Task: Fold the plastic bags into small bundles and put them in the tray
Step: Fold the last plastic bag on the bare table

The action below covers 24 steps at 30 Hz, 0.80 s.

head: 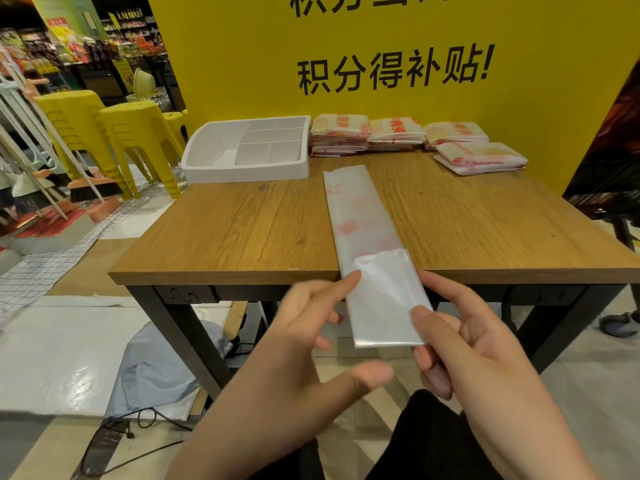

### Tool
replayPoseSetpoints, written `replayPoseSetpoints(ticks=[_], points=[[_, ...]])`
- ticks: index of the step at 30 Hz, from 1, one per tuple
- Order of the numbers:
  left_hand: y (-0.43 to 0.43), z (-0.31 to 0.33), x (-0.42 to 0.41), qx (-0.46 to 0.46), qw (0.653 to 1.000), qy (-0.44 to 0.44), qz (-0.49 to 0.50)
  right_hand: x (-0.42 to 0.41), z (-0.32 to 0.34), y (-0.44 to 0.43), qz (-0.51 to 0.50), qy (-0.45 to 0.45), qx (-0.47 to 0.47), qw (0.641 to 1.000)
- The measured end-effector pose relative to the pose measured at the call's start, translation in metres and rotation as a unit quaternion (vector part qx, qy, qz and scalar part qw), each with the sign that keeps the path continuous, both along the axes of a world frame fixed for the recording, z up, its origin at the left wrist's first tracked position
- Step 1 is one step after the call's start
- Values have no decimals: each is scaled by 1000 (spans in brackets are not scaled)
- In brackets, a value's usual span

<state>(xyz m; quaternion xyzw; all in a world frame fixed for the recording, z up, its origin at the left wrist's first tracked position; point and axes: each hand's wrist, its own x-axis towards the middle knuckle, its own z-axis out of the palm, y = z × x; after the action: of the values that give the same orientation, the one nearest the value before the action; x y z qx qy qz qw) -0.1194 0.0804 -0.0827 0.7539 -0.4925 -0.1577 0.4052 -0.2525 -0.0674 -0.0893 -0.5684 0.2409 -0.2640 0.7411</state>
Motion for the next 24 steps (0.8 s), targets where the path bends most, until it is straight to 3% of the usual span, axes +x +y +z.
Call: replayPoseSetpoints(ticks=[2, 4, 6, 9, 11, 14, 17, 19, 21, 24], points=[[-4, -5, 9, -15, 989, -149, 10, -4, 3, -1, 5, 4, 13, 1000], [-17, -11, 17, -91, 956, -280, 21, -5, 5, 1, 7, 10, 18, 1000], [-30, -15, 25, -127, 940, -318, 16, -5, 5, 4, 9, 17, 23, 1000], [-38, -18, 35, -135, 941, -311, -2, -7, 5, 4, 29, 20, 18, 999], [-38, -20, 37, -157, 941, -301, -2, -15, 7, -3, 96, 9, 5, 995], [-38, -24, 37, -194, 943, -269, -3, -33, 10, -24, 179, 59, -114, 975], [-38, -26, 34, -217, 947, -234, -8, -29, 13, -42, 58, 112, -384, 915], [-37, -26, 34, -232, 949, -212, -8, -14, 12, -43, 18, 83, -486, 870], [-37, -26, 35, -241, 950, -198, -9, -1, 5, -39, 7, 53, -524, 850], [-37, -27, 36, -247, 951, -186, -15, 9, -3, -37, -32, 31, -512, 858]])
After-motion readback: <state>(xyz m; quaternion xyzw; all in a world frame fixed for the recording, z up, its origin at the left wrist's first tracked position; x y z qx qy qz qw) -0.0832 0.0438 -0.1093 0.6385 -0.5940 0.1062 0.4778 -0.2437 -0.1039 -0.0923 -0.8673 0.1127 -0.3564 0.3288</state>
